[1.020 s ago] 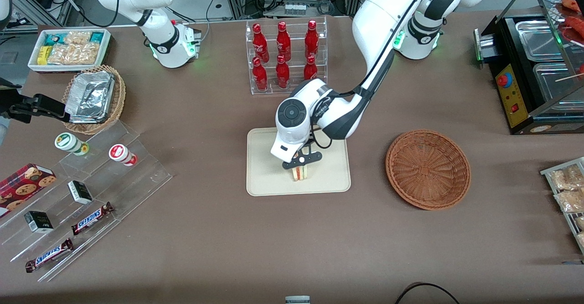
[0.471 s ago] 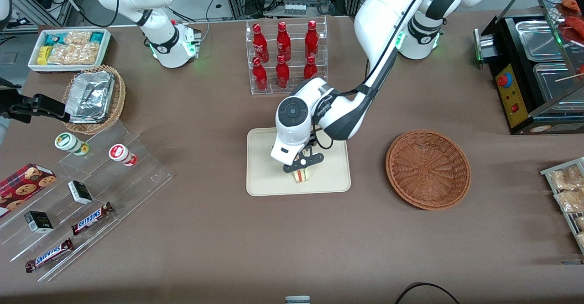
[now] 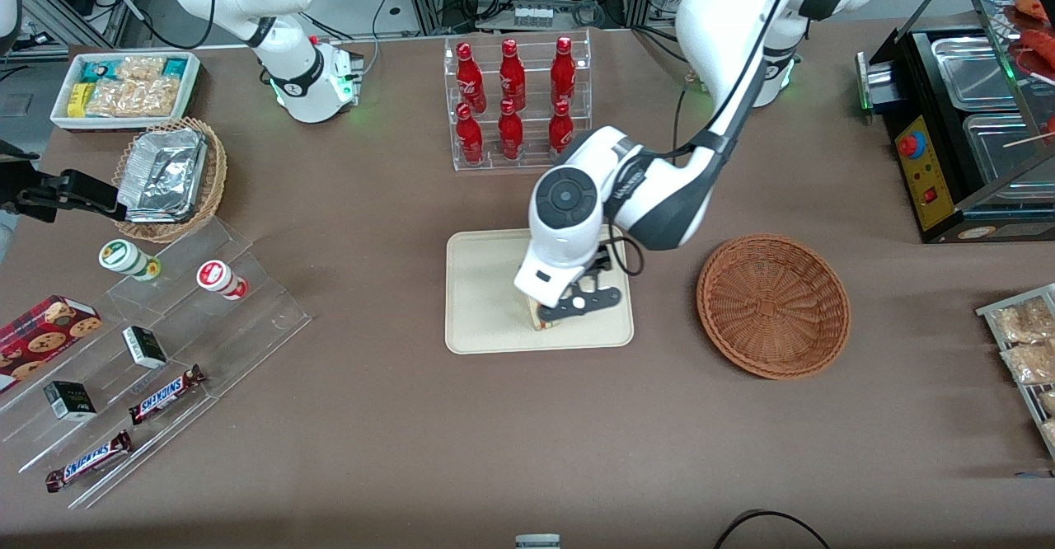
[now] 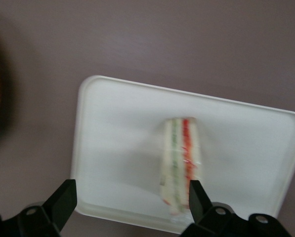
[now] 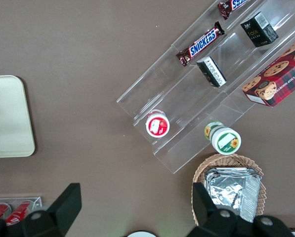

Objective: Place sandwich from basket to tray

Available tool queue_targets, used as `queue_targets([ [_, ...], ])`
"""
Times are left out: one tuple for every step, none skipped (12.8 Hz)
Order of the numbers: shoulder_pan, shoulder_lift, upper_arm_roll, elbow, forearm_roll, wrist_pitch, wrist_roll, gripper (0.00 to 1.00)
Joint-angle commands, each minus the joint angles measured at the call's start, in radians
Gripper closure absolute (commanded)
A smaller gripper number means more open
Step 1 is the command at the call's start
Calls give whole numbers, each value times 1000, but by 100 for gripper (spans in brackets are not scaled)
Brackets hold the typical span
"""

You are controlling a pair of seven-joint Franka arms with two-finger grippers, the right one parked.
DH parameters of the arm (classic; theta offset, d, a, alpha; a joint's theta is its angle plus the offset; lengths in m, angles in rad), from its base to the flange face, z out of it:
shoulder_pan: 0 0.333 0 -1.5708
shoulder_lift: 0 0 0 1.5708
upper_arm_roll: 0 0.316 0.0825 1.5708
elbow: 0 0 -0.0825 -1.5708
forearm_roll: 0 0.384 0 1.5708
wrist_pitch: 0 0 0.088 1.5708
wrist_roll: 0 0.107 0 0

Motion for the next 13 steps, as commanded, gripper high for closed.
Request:
queue_targets([
  [86, -105, 22, -90, 6, -37, 97, 0],
  [120, -152, 22, -137, -2, -45, 178, 0],
  [160, -201, 22, -194, -4, -45, 245, 0],
  [194, -240, 22, -237, -4, -42, 290, 0],
  [233, -274, 22, -265, -7, -42, 347, 0],
  [279, -310, 21, -292, -29, -46, 426, 0],
  [301, -343, 22, -321, -42, -48, 482, 0],
  [332, -372, 24, -340, -42, -48, 510, 0],
  [362, -396, 22, -351, -43, -50, 537, 0],
  [375, -427, 22, -361, -48, -71, 578, 0],
  [405, -453, 19, -361, -50, -109, 608, 0],
  [444, -476, 2, -368, -65, -126, 617, 0],
  [508, -516, -25, -393, -86, -132, 626, 0],
])
